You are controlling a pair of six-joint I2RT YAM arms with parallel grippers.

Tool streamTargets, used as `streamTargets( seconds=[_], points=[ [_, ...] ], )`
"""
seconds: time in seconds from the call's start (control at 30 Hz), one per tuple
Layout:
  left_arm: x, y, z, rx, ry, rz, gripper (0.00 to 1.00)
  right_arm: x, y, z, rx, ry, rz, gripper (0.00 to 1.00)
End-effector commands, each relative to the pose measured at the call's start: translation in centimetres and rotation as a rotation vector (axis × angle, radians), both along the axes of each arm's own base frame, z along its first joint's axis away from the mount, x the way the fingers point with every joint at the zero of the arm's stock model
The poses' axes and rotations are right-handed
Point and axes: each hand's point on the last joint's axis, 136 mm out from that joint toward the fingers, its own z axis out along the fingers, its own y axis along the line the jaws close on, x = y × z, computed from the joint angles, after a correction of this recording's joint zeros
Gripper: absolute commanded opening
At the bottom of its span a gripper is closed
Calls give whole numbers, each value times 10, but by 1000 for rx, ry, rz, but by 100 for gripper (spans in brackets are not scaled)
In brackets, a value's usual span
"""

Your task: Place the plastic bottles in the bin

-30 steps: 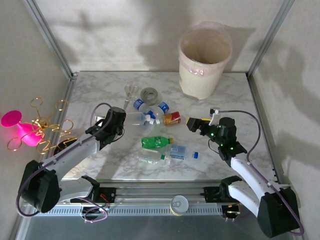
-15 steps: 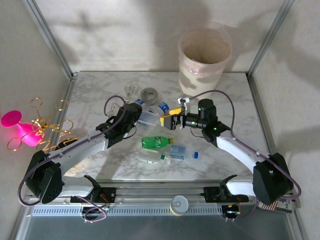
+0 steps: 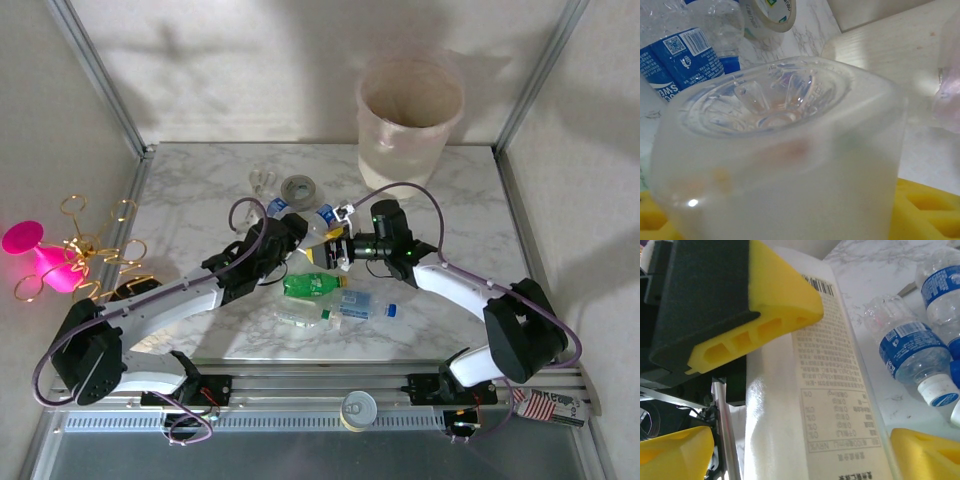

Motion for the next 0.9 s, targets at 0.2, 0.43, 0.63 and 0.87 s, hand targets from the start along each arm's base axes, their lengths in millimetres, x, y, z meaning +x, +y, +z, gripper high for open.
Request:
streamTargets(
  seconds=[0.2, 0.43, 0.63, 0.87],
  points=[
    [0, -11, 19, -45, -61, -48, 52, -9, 4, 11, 39, -26, 28, 58],
    [5, 12, 32, 0, -86, 20, 100, 8, -4, 11, -11, -57, -70, 51],
    [14, 70, 37, 29, -140, 86, 100, 35, -22, 22, -32, -74, -177, 50],
    [12, 116, 2, 59, -125, 139, 99, 80, -54, 87, -13, -189, -307, 49]
  ],
)
